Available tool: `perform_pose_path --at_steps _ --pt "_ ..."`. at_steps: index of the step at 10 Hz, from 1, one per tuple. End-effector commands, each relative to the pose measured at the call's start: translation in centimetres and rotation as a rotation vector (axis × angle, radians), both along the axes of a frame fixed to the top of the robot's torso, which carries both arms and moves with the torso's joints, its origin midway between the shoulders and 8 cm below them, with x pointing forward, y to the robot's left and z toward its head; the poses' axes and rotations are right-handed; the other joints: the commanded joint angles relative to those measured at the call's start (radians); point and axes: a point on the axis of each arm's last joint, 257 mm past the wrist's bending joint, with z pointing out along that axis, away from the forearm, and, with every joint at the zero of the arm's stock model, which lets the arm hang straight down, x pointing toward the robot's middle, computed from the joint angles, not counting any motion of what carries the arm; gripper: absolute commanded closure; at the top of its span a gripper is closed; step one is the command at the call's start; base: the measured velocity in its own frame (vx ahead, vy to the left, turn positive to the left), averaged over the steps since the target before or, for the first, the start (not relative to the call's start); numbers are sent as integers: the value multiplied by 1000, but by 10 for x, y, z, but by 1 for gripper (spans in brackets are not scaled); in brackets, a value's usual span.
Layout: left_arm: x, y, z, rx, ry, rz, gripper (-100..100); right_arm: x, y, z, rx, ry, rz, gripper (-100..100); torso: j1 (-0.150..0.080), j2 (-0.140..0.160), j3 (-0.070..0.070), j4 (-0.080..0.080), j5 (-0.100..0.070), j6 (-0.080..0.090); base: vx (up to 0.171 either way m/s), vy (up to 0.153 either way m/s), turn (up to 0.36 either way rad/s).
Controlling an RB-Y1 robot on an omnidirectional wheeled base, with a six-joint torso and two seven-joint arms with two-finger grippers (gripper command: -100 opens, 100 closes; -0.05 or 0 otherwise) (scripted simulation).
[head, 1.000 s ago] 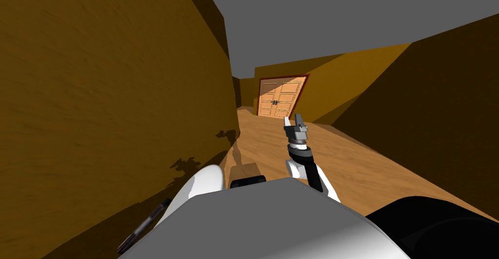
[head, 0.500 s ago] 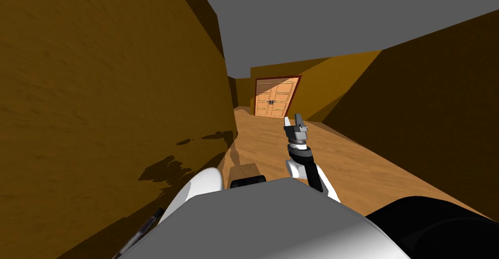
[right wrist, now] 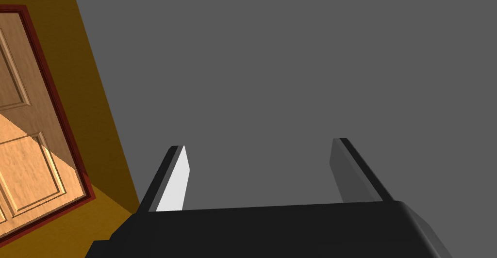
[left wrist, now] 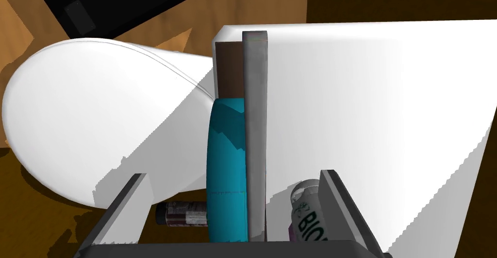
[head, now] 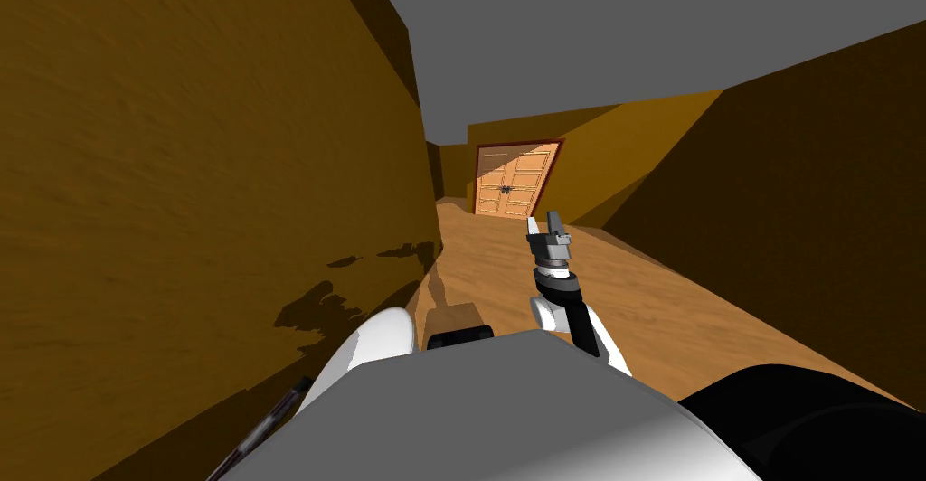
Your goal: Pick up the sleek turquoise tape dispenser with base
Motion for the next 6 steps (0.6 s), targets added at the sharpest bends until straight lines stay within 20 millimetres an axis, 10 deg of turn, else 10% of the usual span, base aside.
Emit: perform_pose_path --at_steps 1,2,3,6 --pt "11 0 -7 1 2 -10 -100 0 0 0 0 0 0 0 0 0 0 0 0 0 -32 10 58" --pt "7 0 -5 0 1 -7 -100 0 0 0 0 0 0 0 0 0 0 0 0 0 -13 3 7" --pt "7 1 -6 2 2 -6 100 0 0 0 0 0 0 0 0 -1 0 0 0 0 0 0 0" --pt "7 1 -6 2 2 -7 100 0 0 0 0 0 0 0 -1 -2 -1 0 0 0 0 0 0"
